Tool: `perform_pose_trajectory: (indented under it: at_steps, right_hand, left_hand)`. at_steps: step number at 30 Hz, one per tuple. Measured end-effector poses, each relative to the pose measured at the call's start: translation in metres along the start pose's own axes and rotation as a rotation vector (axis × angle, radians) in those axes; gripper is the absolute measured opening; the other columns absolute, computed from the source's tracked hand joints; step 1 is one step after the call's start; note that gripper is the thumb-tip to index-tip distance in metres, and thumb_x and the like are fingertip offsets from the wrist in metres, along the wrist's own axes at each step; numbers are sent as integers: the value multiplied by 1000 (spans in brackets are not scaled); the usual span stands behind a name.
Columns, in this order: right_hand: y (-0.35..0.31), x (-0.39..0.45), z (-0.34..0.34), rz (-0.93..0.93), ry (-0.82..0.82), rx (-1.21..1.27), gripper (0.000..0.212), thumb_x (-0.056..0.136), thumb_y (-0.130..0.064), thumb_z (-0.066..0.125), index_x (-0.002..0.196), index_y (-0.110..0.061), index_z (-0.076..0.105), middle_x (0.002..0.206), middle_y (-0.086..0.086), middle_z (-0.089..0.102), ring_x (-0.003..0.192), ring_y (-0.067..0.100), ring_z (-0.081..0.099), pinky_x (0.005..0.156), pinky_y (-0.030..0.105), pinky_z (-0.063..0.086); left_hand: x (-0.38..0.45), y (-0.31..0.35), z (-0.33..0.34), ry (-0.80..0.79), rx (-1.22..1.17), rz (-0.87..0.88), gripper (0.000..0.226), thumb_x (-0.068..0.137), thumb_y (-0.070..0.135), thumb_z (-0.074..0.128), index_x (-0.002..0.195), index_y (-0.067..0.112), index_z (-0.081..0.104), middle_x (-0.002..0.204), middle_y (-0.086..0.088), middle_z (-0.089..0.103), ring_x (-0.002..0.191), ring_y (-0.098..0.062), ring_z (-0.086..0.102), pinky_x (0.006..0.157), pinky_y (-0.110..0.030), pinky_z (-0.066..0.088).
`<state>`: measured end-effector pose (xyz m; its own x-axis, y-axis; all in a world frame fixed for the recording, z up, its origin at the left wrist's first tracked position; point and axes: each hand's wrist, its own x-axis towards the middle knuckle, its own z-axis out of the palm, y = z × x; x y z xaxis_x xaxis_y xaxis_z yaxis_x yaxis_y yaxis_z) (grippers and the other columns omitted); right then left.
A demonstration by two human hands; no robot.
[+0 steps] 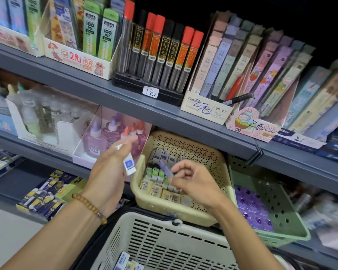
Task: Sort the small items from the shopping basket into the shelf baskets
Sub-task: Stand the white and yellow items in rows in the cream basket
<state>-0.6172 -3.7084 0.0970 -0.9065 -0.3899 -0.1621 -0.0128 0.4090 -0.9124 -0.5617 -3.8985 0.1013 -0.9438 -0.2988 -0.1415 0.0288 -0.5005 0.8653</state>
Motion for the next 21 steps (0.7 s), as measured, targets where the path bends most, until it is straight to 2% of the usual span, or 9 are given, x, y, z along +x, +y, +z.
perform_pose_trajectory:
  at_steps: [3,5,8,11,13,15,16,19,21]
  right_hand:
    - [17,17,-12,152,101,-188,19,82,-1,69,96,-10,60,61,-3,47,56,15,45,62,31,43]
    - [25,28,-9,215,136,-293,19,81,-7,70,95,-14,59,64,-3,52,53,14,47,58,28,43]
    - [27,39,-3,249,73,-396,18,82,-12,72,92,-19,59,69,-3,57,58,13,52,58,29,46]
    - [23,39,-3,215,-67,-312,7,87,-10,66,86,-17,64,70,-1,56,63,14,49,56,23,43]
    - [17,33,-4,131,3,-307,7,91,-12,61,89,-14,68,74,-3,59,62,8,50,56,16,43]
    - [8,25,-1,57,78,-159,9,93,-18,62,94,-14,70,79,-3,66,60,4,56,55,14,45]
    - [3,20,2,27,75,-56,10,94,-21,63,95,-16,71,80,-1,69,61,4,58,55,16,46]
    - [-11,9,11,-33,-13,123,14,93,-25,66,95,-13,73,80,3,71,64,11,62,55,22,50]
    - [-15,6,18,-37,-60,178,9,91,-17,68,94,-10,72,79,4,71,63,12,62,54,21,50]
  left_hand:
    - [0,2,0,40,79,-71,27,95,36,51,99,19,72,61,5,58,51,-8,52,42,-21,41]
    - [0,-1,-2,39,179,-92,29,96,36,53,90,13,68,62,-3,56,41,-9,44,31,-17,30]
    - [2,-7,-7,-4,284,-88,29,94,35,57,91,8,67,72,-13,53,44,-14,38,33,-20,29]
    - [4,-7,-12,-30,304,-105,19,92,25,61,98,9,69,78,-17,61,50,-14,51,40,-21,42]
    - [5,-7,-13,-67,302,-131,19,93,12,60,111,8,66,92,-18,65,65,-17,59,47,-20,48]
    - [5,-9,-12,-106,376,-117,36,92,2,59,127,9,58,100,-9,67,77,-18,62,53,-21,50]
    - [4,-11,-10,-103,425,-92,43,90,0,61,131,11,55,100,-6,67,75,-16,64,55,-22,50]
    - [-1,-14,-3,-79,511,-2,28,84,3,71,110,9,67,89,-5,69,57,-6,64,53,-17,50]
    - [-4,-16,0,-96,520,14,16,81,5,74,95,12,71,80,-4,71,57,-6,66,54,-16,51]
